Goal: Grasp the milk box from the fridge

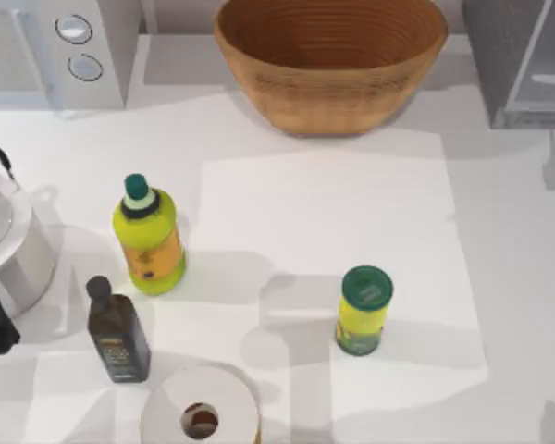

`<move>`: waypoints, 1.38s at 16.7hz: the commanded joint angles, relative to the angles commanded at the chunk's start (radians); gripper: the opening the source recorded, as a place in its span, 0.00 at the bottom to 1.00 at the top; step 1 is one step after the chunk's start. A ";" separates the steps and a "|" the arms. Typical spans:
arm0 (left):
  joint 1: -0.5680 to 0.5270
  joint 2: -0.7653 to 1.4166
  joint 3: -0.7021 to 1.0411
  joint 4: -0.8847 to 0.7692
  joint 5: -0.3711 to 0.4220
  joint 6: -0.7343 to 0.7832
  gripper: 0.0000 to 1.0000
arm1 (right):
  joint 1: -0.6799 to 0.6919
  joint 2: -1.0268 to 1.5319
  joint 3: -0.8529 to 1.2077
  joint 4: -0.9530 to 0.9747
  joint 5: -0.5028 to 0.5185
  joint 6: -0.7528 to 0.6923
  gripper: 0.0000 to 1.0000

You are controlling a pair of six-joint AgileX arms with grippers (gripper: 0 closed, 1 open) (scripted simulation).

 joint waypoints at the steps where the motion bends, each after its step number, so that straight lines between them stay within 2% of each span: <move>1: 0.000 0.000 0.000 0.000 0.000 0.000 1.00 | 0.005 0.042 0.075 -0.028 0.019 -0.010 1.00; 5: 0.000 0.000 0.000 0.000 0.000 0.000 1.00 | -0.025 0.162 0.268 -0.122 0.073 -0.067 1.00; 10: 0.000 0.000 0.000 0.000 0.000 0.000 1.00 | -0.043 0.185 0.304 -0.145 0.085 -0.086 1.00; 13: 0.000 0.000 0.000 0.000 0.000 0.000 1.00 | -0.023 0.184 0.315 -0.153 0.100 -0.085 1.00; 17: 0.000 0.000 0.000 0.000 0.000 0.000 1.00 | 0.053 0.235 0.434 -0.228 0.181 -0.087 1.00; 23: 0.000 0.000 0.000 0.000 0.000 0.000 1.00 | -0.006 0.311 0.599 -0.315 0.123 -0.088 1.00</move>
